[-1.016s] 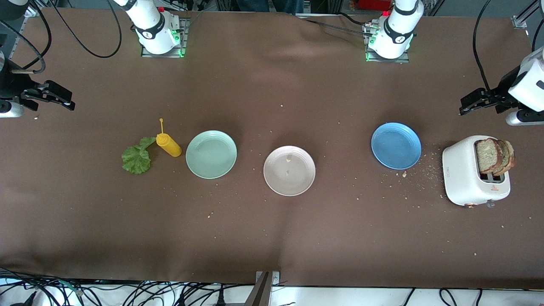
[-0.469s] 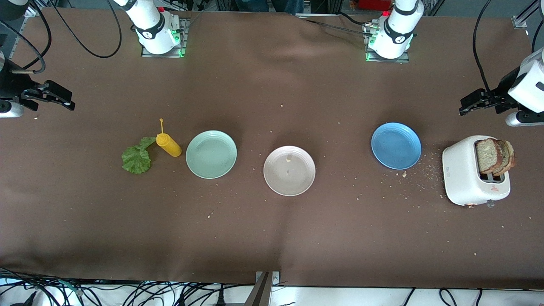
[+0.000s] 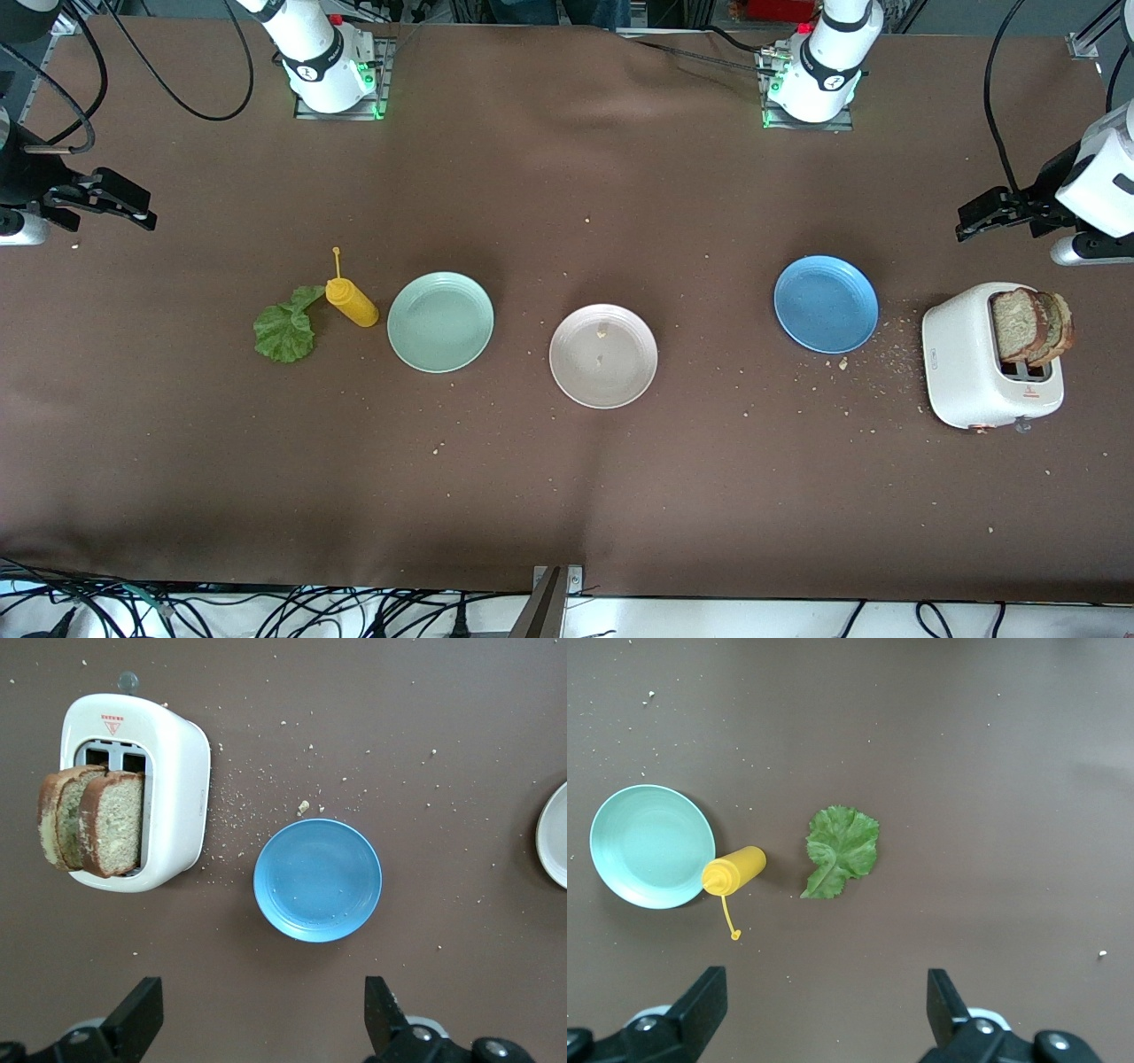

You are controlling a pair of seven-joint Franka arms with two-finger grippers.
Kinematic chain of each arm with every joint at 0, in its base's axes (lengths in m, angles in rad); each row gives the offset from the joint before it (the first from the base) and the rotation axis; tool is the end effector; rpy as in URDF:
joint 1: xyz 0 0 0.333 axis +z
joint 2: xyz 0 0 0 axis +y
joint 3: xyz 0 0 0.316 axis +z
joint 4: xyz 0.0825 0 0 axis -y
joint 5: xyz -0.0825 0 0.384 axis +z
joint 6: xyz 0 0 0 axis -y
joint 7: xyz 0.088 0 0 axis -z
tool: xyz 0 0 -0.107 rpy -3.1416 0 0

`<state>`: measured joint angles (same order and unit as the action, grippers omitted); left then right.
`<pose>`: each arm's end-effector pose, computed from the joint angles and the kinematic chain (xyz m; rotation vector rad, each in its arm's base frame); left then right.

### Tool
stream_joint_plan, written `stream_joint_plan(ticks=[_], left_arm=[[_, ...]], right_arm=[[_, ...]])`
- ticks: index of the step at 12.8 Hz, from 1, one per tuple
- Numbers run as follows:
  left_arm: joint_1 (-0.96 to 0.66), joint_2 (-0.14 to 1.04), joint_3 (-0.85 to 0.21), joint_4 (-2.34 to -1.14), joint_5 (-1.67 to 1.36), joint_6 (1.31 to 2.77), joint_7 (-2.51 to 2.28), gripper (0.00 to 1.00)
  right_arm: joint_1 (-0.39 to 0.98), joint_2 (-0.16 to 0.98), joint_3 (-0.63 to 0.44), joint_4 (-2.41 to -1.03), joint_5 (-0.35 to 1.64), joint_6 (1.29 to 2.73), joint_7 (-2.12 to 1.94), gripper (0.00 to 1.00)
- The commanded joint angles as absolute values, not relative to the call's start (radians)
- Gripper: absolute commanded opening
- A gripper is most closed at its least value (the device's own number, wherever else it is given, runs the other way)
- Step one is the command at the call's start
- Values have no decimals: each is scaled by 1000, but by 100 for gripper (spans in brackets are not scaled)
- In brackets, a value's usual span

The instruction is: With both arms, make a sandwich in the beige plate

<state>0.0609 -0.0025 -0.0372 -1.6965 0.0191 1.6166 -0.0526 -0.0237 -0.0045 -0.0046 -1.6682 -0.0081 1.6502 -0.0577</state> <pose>0.5522 0.0150 0.5704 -3.1169 -0.1165 0.1203 0.5574 -0.0166 0.5877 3.1337 0.0472 -0.0217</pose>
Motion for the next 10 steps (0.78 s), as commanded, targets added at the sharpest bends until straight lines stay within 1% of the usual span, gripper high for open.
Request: stream_joint_plan(ticks=[1,6,10], left_arm=[[71,-5,-32,-1701,9,1623,3,100],[109,8,-34,-1698,20,1624,58,100],[190,49,-34,-1697,20,1687,158,100]], right_arm=[[-29,0,-5,-1658,9,1644,-74,100],[-29,0,-6,-1660,9,1643,-74,100],[-29,-2,-5,-1660,9,1643,-74,100]])
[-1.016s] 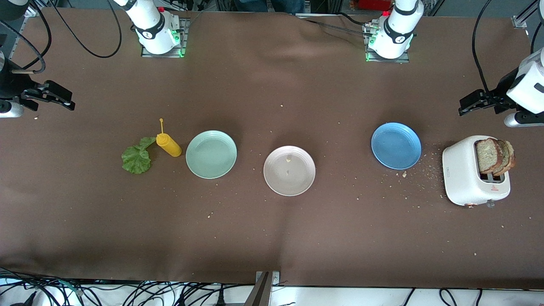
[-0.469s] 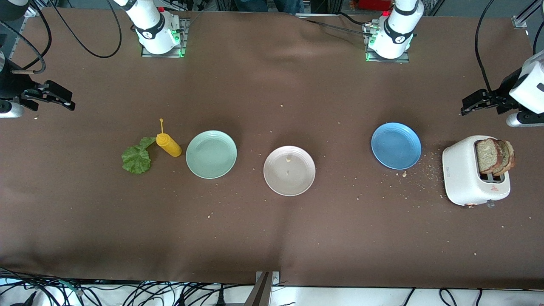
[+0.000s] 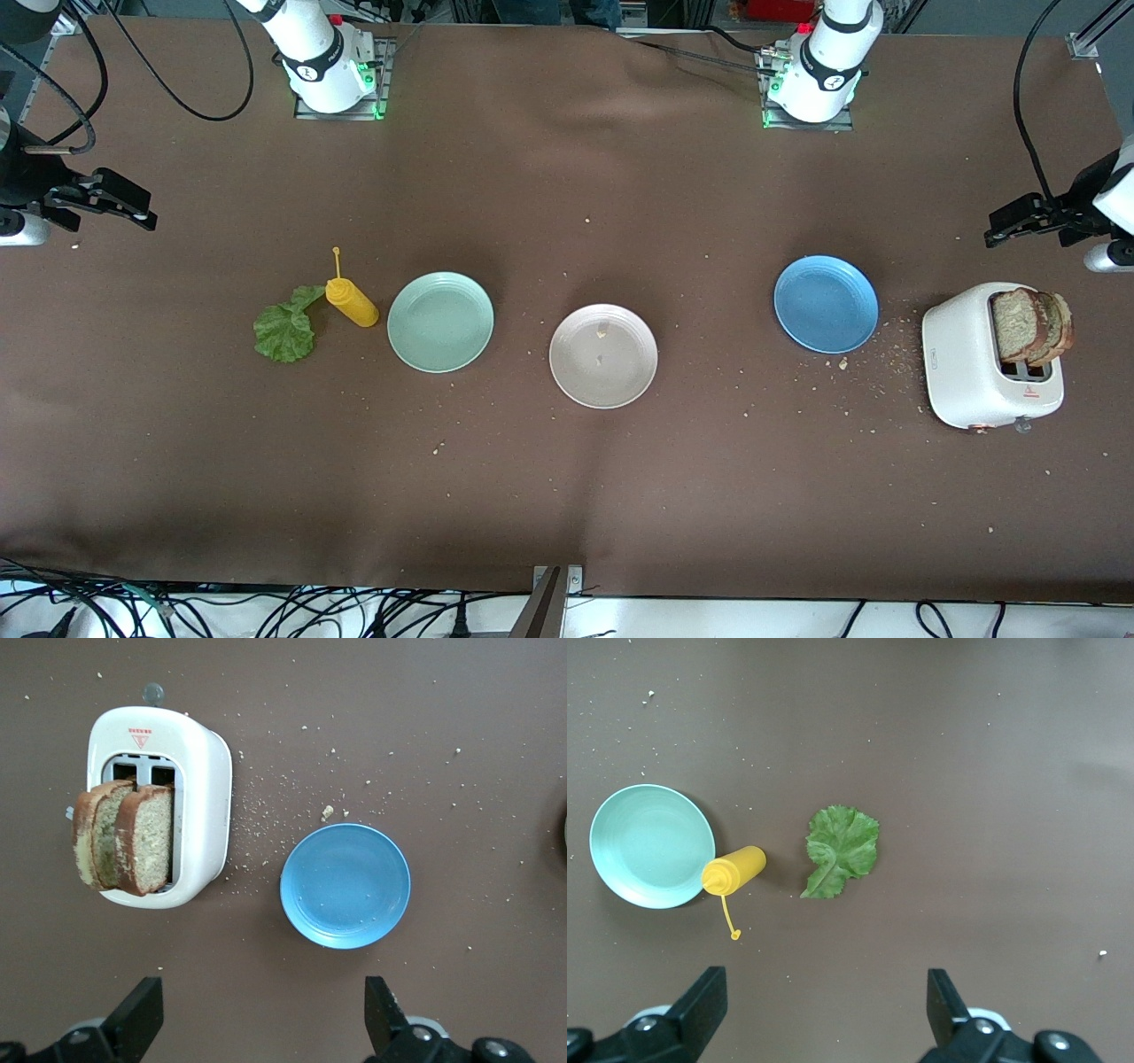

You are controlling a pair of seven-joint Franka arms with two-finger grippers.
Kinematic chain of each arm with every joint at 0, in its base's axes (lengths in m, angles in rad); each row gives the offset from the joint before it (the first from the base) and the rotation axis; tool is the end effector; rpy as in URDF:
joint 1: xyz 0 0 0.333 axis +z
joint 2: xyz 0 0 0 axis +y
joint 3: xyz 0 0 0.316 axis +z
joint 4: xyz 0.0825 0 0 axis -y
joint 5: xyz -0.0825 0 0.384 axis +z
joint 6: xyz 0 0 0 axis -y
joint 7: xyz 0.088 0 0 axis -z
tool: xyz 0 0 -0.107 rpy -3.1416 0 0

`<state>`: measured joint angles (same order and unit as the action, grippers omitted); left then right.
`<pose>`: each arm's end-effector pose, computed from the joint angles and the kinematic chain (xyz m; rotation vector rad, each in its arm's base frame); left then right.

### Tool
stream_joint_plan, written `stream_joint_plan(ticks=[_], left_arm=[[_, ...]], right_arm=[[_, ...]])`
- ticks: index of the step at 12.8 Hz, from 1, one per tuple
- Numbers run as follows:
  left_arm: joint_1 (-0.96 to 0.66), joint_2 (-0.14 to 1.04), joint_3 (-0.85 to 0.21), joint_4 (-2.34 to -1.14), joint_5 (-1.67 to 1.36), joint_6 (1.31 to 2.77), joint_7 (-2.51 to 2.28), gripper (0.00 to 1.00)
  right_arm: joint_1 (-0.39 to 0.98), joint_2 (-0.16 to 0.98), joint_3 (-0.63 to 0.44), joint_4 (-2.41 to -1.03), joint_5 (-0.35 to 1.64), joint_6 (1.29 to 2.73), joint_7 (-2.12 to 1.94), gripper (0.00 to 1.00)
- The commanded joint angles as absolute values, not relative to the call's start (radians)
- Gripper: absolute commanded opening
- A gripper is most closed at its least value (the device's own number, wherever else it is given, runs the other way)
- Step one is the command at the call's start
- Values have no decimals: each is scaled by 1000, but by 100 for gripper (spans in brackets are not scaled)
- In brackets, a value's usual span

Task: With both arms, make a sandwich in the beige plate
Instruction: 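Move the left gripper to the toaster bread while the right gripper reaches the mustard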

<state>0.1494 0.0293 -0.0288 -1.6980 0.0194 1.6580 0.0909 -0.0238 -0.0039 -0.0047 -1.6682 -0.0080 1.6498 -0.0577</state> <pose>0.5599 0.0700 0.5553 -3.1283 -0.0427 0.1109 0.5575 -0.0167 0.5873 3.1338 0.0468 -0.0232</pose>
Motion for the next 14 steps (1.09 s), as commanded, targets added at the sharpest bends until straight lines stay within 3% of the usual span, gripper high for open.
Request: stream_joint_plan(ticks=[1,5,10,14], left_arm=[[207,63,-34,-1697,20,1701,181,100],[204,66,-46,-1694,9,1703,158,100],[198,31,-158,-1658,8,1637,84,100],[199,29,-161,-1638,9,1603,87,100]], right_arm=[[-29,0,-5,-1660,9,1643,-74,100],[-29,0,-5,-1660,9,1643,-74,100],[-28,-2,-5,-1658,8,1644,-74,100],[-25,6,-2,-1660,6,1641,-66,100]])
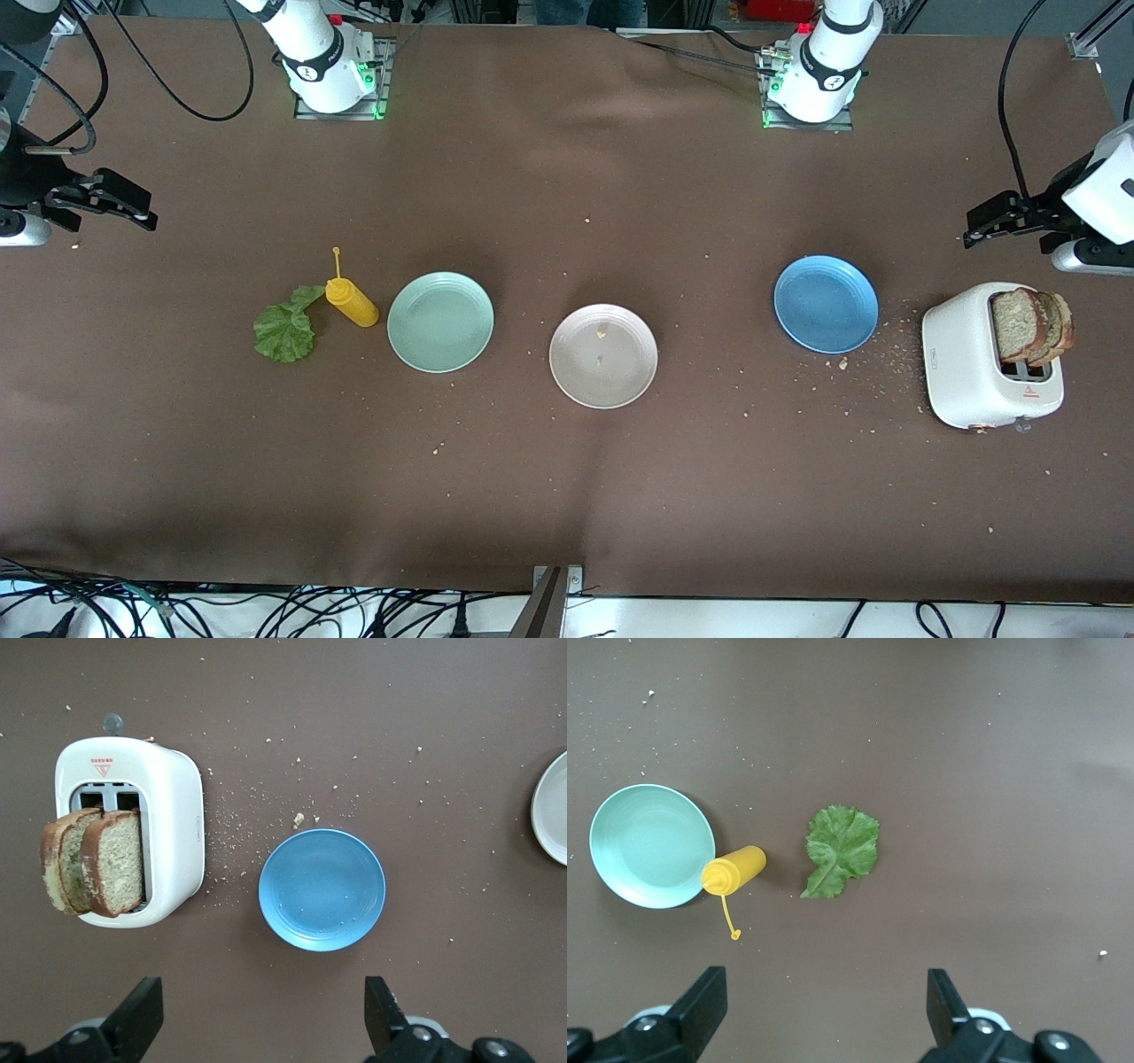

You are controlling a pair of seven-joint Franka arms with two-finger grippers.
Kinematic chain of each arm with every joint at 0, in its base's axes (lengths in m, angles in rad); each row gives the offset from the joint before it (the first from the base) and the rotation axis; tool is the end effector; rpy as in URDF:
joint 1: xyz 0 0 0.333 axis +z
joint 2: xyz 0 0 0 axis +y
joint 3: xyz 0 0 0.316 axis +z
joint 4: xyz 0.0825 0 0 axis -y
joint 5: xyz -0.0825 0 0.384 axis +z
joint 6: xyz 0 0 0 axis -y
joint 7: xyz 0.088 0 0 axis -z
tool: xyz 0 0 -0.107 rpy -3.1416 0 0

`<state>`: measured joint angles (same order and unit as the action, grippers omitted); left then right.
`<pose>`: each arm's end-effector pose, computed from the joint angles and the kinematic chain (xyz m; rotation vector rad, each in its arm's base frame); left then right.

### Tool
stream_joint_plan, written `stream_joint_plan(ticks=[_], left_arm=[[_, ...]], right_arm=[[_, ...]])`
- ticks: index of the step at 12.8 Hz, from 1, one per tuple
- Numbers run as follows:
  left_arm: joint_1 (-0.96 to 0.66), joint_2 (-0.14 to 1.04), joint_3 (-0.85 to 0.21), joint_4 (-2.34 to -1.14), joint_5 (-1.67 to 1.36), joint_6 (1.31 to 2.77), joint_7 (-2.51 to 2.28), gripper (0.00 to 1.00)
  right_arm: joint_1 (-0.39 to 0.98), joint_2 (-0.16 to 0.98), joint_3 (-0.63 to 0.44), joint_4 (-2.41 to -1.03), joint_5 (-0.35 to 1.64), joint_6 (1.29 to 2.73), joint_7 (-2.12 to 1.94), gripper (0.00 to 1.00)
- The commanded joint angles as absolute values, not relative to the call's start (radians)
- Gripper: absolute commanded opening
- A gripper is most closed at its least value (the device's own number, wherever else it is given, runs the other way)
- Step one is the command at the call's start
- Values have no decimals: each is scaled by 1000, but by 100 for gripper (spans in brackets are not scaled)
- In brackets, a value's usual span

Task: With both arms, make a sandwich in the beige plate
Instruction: 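Move the left gripper to the toaster bread while the right gripper reaches the mustard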

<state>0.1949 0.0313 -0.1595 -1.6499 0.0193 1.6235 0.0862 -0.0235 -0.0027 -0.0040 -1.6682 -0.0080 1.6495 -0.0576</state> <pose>0.5642 0.0232 0.5743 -3.1284 0.0820 0.0909 0.5578 -0.0161 0.5866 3.1338 0.0483 -0.0256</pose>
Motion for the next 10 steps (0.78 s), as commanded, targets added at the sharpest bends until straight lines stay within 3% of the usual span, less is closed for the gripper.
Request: stream_joint_plan(ticks=[1,6,10], left_arm=[[199,29,-161,-1638,8,1603,87,100],[209,41,-156,-1640,18,1612,101,100],[300,141,-152,-1644,25,1684,159,100]], right_arm=[[-23,14,0,-1660,6,1625,-61,100],[-21,32,2,-1658,8,1598,-74,100],[-20,34,0,-1658,11,1600,-78,100]])
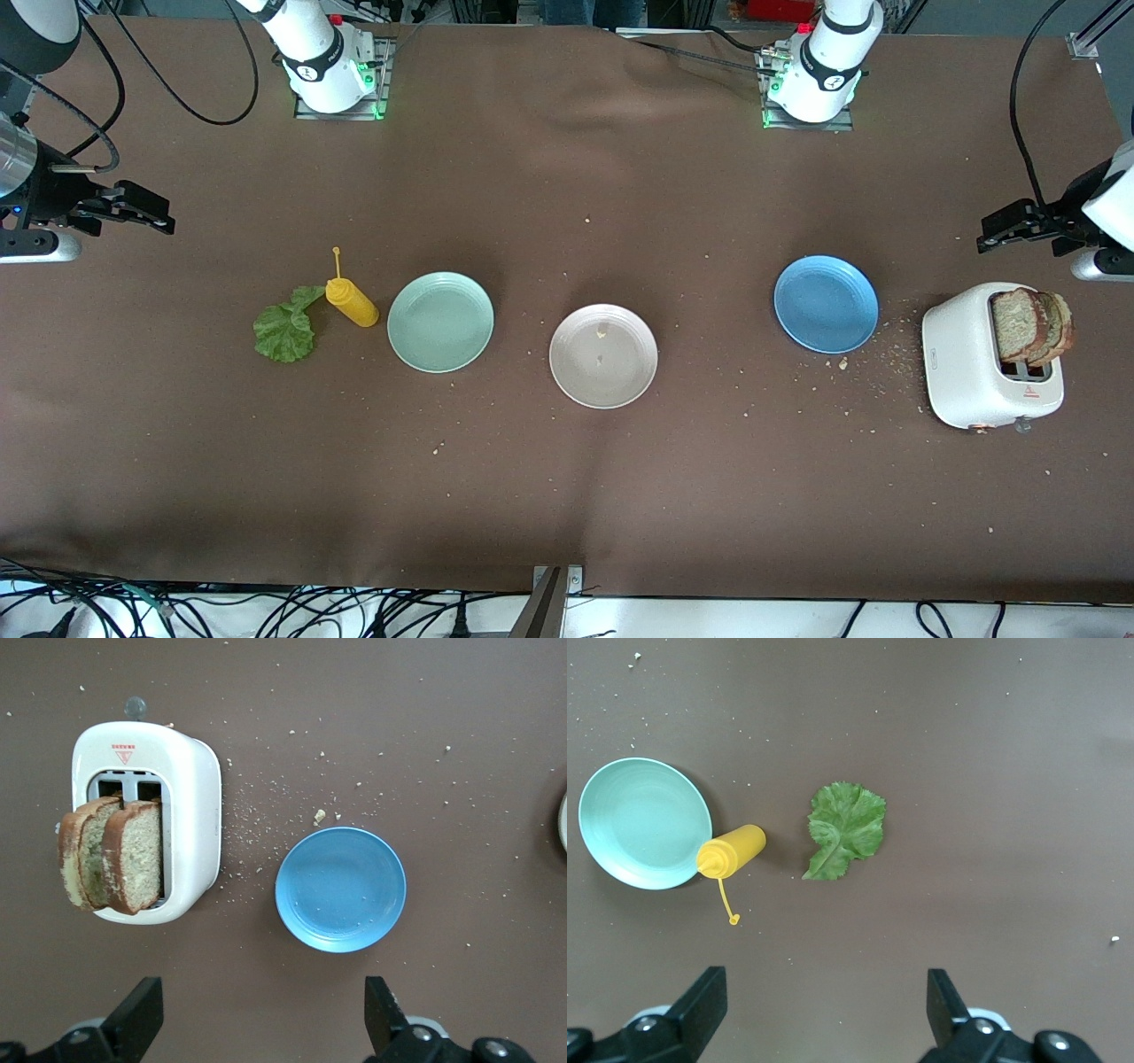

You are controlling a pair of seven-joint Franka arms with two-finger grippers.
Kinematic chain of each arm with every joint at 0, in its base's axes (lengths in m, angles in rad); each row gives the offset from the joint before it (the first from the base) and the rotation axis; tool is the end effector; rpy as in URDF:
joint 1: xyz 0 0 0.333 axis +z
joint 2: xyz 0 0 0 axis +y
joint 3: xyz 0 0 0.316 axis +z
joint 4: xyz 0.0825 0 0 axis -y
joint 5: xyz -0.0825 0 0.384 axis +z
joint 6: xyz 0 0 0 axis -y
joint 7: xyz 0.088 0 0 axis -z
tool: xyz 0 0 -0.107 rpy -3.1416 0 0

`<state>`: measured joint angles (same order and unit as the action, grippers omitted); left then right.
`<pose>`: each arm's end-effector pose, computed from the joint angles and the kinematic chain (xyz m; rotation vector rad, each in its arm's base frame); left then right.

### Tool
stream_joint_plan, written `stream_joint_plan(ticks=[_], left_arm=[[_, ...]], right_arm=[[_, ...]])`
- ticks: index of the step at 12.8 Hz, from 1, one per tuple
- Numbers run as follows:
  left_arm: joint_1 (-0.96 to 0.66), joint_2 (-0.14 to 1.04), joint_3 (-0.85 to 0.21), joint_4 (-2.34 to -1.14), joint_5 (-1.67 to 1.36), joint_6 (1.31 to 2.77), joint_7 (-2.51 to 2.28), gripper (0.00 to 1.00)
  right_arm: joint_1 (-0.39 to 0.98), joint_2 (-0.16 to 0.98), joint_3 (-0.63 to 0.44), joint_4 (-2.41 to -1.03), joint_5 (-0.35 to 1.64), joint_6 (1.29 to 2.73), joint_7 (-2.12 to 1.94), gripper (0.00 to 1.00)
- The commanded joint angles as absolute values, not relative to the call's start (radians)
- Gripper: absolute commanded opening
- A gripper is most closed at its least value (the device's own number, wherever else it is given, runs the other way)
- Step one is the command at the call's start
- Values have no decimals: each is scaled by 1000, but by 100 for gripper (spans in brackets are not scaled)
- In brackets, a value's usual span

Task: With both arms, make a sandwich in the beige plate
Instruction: 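Move the left gripper to the toaster bread while the right gripper reaches the mustard, then grasp a bread slice with the left gripper while the right gripper grasps the mustard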

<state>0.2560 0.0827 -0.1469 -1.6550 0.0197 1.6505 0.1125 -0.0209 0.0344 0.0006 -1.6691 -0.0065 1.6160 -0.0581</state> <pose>0.5749 0.0678 0.5449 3.1365 -0.0092 -0.1359 0.5630 -0.0121 0.5627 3.1350 0.0602 -0.1376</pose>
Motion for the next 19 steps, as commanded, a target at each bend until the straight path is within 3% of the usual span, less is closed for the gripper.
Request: stream_joint_plan(ticks=[1,6,11,15,17,18,19], left_arm=[[323,171,-152,-1644,25,1710,172,100],[383,285,-152,-1643,60,1804,207,100],[414,353,-150,-1644,90,1861,241,100],[426,390,-150,-1644,84,1891,238,98],[426,406,-152,-1646,80,1896,230,76],[426,419,-152,-1646,81,1896,230,56],[426,425,-150,-1646,81,1890,226,16]], right_arm=[[-20,34,-2,-1658,11,1601,-101,100],[-38,72,-44,-1666,171,1624,-380,100],[-40,182,-124,-1680,348,1680,-881,100],[-51,241,-133,-1779,451,1781,-1187,100],[-66,255,-135,-1845,515,1818,-1358,100],[-83,280,-135,-1870,567,1819,-1462,100],[-101,317,-135,-1878,622,1819,-1573,100]])
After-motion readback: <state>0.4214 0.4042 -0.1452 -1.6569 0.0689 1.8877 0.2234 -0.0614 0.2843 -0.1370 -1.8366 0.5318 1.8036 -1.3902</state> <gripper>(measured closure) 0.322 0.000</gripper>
